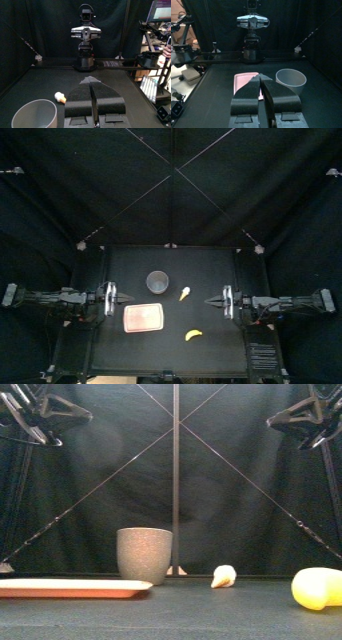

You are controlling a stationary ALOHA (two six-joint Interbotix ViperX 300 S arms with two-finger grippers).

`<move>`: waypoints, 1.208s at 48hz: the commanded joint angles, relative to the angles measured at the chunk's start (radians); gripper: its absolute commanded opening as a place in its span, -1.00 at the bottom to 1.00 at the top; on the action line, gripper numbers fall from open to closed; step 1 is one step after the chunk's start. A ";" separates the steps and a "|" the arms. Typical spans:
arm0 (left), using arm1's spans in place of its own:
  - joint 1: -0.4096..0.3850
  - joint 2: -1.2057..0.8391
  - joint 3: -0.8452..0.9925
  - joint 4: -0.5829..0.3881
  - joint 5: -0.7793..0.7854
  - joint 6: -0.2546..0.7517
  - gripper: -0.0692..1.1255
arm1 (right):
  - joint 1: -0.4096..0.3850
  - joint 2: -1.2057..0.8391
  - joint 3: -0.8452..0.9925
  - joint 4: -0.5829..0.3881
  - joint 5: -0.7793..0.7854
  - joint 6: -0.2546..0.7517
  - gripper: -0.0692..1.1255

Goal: Pick the ice cream then place it in the grey bowl
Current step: Pick the ice cream

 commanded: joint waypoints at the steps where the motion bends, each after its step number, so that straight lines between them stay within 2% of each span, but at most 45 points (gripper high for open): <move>1: 0.015 0.003 0.014 -0.002 -0.026 0.003 -0.97 | -0.005 0.043 -0.005 -0.003 0.000 -0.002 -0.85; 10: 0.015 0.000 0.015 -0.002 -0.037 0.003 -0.95 | -0.034 0.218 -0.029 -0.006 0.025 -0.006 -0.81; 16: 0.014 0.000 0.015 -0.002 -0.037 0.003 -0.95 | -0.063 0.368 -0.084 -0.032 0.063 -0.014 -0.68; 21: 0.014 0.000 0.017 0.000 -0.037 0.005 -0.95 | -0.086 0.497 -0.135 -0.081 0.115 -0.006 -0.33; 31: 0.014 0.000 0.020 0.000 -0.037 0.005 -0.95 | -0.158 0.669 -0.221 -0.117 0.204 -0.002 0.64; 35: 0.014 0.000 0.020 0.000 -0.037 0.005 -0.95 | -0.181 0.706 -0.255 -0.121 0.219 -0.006 0.91; 43: 0.014 0.000 0.021 0.002 -0.032 0.005 -0.95 | -0.235 0.773 -0.313 -0.152 0.259 -0.009 0.83; 58: 0.014 0.000 0.025 0.000 -0.029 0.005 -0.94 | -0.310 0.897 -0.365 -0.195 0.314 -0.003 0.83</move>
